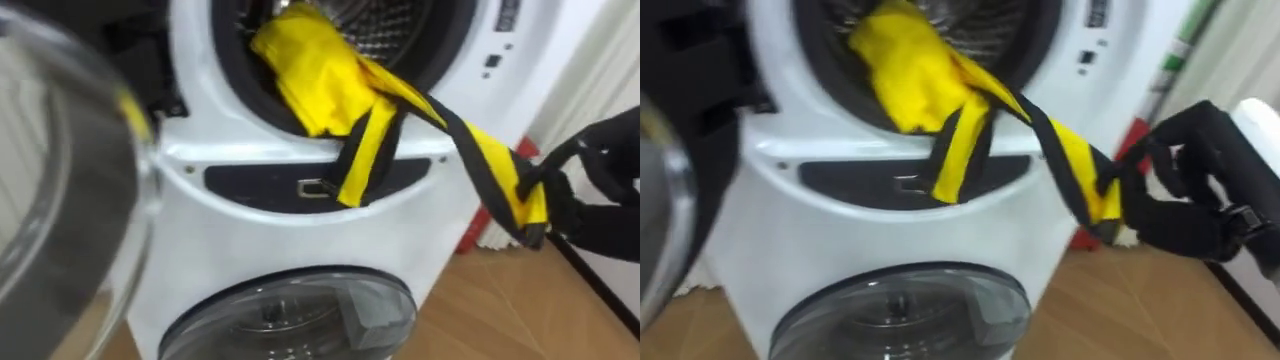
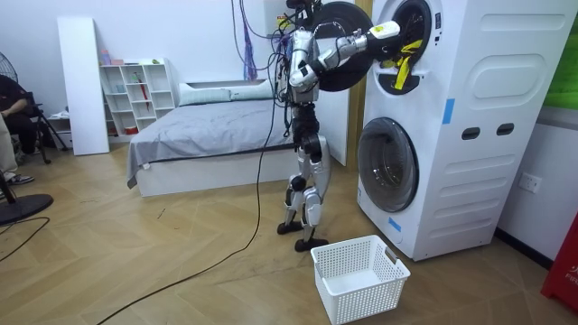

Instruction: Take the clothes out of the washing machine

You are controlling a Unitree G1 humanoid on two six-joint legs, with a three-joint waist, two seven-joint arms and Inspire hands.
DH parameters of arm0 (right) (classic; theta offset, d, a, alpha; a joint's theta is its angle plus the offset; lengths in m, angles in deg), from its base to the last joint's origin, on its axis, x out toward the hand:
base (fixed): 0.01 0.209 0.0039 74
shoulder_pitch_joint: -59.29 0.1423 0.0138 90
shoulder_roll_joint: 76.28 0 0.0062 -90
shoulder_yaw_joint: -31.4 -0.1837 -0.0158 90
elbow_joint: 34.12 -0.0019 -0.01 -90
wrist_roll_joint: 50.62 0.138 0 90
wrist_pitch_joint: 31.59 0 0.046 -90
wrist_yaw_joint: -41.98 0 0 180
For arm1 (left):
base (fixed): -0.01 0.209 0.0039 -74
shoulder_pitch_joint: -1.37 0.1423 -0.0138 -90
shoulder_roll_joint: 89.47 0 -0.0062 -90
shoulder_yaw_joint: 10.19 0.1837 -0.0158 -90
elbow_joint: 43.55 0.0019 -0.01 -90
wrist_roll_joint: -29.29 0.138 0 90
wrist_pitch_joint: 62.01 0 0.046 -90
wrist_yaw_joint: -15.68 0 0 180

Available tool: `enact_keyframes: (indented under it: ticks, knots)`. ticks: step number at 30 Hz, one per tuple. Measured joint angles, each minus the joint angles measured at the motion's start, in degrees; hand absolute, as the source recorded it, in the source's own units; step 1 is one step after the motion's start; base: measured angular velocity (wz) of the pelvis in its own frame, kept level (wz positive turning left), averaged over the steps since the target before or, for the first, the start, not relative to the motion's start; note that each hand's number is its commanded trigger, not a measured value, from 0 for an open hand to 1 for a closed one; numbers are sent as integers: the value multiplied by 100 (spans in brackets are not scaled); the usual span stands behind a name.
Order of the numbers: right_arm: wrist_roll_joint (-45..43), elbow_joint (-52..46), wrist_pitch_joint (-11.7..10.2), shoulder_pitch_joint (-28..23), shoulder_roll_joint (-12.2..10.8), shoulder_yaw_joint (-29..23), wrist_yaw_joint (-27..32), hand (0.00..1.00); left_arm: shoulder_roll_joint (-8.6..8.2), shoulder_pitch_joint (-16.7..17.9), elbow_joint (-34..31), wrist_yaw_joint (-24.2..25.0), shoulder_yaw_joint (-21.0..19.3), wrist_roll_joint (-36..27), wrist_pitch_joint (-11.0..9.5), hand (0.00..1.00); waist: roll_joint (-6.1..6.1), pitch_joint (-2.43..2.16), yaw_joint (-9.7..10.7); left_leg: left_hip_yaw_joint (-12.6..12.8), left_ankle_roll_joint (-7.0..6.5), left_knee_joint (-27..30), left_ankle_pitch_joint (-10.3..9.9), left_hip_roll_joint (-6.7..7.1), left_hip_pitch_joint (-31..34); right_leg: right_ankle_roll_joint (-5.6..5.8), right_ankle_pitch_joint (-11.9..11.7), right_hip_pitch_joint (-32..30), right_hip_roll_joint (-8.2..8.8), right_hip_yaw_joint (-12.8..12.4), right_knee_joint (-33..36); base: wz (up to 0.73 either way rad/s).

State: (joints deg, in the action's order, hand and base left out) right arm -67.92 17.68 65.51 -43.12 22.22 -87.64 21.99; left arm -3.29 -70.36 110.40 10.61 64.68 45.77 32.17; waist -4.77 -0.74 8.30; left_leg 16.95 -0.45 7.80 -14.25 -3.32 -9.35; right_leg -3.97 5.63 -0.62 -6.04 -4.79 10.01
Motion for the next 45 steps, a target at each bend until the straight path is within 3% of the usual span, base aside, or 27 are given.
enact_keyframes:
  ticks: [4, 6, 9, 17, 20, 25, 32, 42, 45]
  knots:
    - [26, 10, -24, -90, -3, -91, 155, 100, 8, -10, 24, -48, -36, -2, -52, 0, -67, 16, 215, 232, 1, 10, 1, -15, -63, -8, -8, -56, -53, -207, -2, -29]
    - [13, 149, -89, -153, -3, -210, 292, 100, 28, -30, 21, -86, -49, -4, -74, 0, -161, 31, 240, 412, 7, 11, -2, -28, -111, -8, -8, -67, -102, -367, -12, -26]
    - [-56, 199, -81, -277, -4, -390, 380, 100, 29, -31, 30, -91, -49, -2, -57, 0, -223, 29, 310, 532, 37, 10, -20, -89, -92, -3, -70, -113, -142, -478, -19, -31]
    - [-287, 271, -72, -519, -2, -753, 553, 100, 34, -58, 21, -91, -50, 43, -26, 0, -306, 23, 569, 962, 63, 0, -36, -91, -90, 21, -167, -243, -266, -949, -6, -34]
    - [-191, 584, -74, -583, 2, -1073, 665, 100, 61, -57, -50, -91, -46, 58, 11, 0, -398, 32, 713, 970, 67, 1, -38, -88, -142, 14, -181, -243, -314, -1047, 5, -19]
    - [-172, 1153, 112, -818, 2, -1321, 914, 100, 83, -49, -108, -94, -64, 50, 83, 0, -474, 27, 881, 997, 114, 1, -66, -113, -130, -22, -212, -291, -423, -1223, 58, -21]
    - [-137, 1480, 288, -960, 2, -1501, 1114, 100, 130, -27, -134, -99, -159, 19, 87, 0, -530, 9, 992, 1000, 115, 0, -67, -115, -99, -28, -220, -339, -432, -1234, 81, -3]
    - [-32, 1480, 337, -930, 11, -1499, 1421, 100, 180, 62, -165, -101, -288, -3, 152, 0, -556, 2, 872, 996, 115, -2, -67, -116, -126, -26, -226, -308, -431, -1235, 86, 0]
    - [-32, 1489, 428, -605, 56, -1430, 1387, 100, 205, 5, -188, -101, -266, -4, 185, 0, -541, 17, 833, 996, 115, -1, -67, -110, -120, -27, -227, -342, -431, -1232, 126, 0]
